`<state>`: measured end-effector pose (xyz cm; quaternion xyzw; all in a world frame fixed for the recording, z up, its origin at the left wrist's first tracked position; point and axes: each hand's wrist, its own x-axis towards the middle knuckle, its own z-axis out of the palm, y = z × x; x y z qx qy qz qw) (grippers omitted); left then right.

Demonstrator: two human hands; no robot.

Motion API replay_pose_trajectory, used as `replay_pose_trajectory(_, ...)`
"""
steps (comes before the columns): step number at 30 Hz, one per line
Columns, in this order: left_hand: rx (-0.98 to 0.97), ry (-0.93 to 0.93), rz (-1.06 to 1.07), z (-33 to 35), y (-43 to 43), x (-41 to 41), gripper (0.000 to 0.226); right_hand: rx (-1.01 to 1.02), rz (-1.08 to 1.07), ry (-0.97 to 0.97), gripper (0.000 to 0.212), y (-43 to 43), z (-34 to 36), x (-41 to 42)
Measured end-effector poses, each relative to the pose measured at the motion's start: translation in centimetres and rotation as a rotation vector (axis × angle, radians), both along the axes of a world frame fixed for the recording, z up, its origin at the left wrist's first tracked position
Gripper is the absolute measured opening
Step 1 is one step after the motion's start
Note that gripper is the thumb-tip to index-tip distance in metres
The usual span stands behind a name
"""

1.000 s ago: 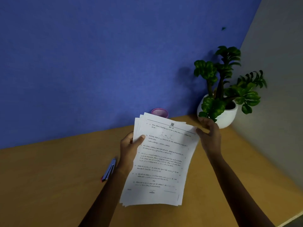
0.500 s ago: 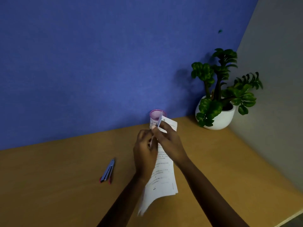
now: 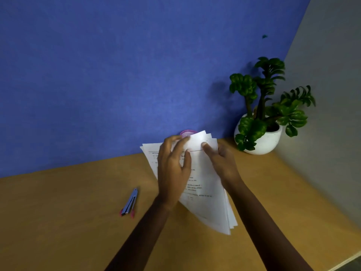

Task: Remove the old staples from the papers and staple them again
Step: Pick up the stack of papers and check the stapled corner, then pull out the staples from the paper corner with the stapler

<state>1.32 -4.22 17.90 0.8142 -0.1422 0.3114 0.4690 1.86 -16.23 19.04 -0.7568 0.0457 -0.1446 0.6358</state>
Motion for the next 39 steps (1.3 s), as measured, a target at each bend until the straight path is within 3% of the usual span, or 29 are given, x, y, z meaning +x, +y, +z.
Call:
replay_pose_trajectory(10,0.038,0.291,-0.123,2.2,1.3,2.3,0.024,-0.346,0.138,-0.111,0.025,-0.7,0.8,0.5)
replay_pose_trajectory(14,0.013,0.400,-0.194,3.1,1.6,2.5,0.017,-0.527,0.090,-0.191,0.014,-0.7,0.9,1.4)
replay_pose_trajectory(20,-0.236,0.609,-0.335,3.3,2.3,3.1,0.008,-0.517,0.024,-0.199,0.009,0.5,1.4,2.3)
replay_pose_trajectory(27,-0.563,0.460,-0.042,1.7,4.1,5.4,0.014,-0.631,-0.174,-0.352,0.022,4.1,-1.9,0.8)
replay_pose_trajectory(30,-0.629,0.448,-0.002,1.0,5.1,6.0,0.022,-0.743,0.029,-0.259,0.019,5.9,-5.2,0.4)
replay_pose_trajectory(34,-0.668,0.434,0.027,0.0,5.8,6.2,0.017,-0.895,0.449,0.063,0.026,9.0,-10.3,0.3)
replay_pose_trajectory(39,-0.675,0.440,-0.002,-0.9,7.0,6.1,0.016,-1.023,0.624,0.256,0.048,13.2,-14.9,-0.3)
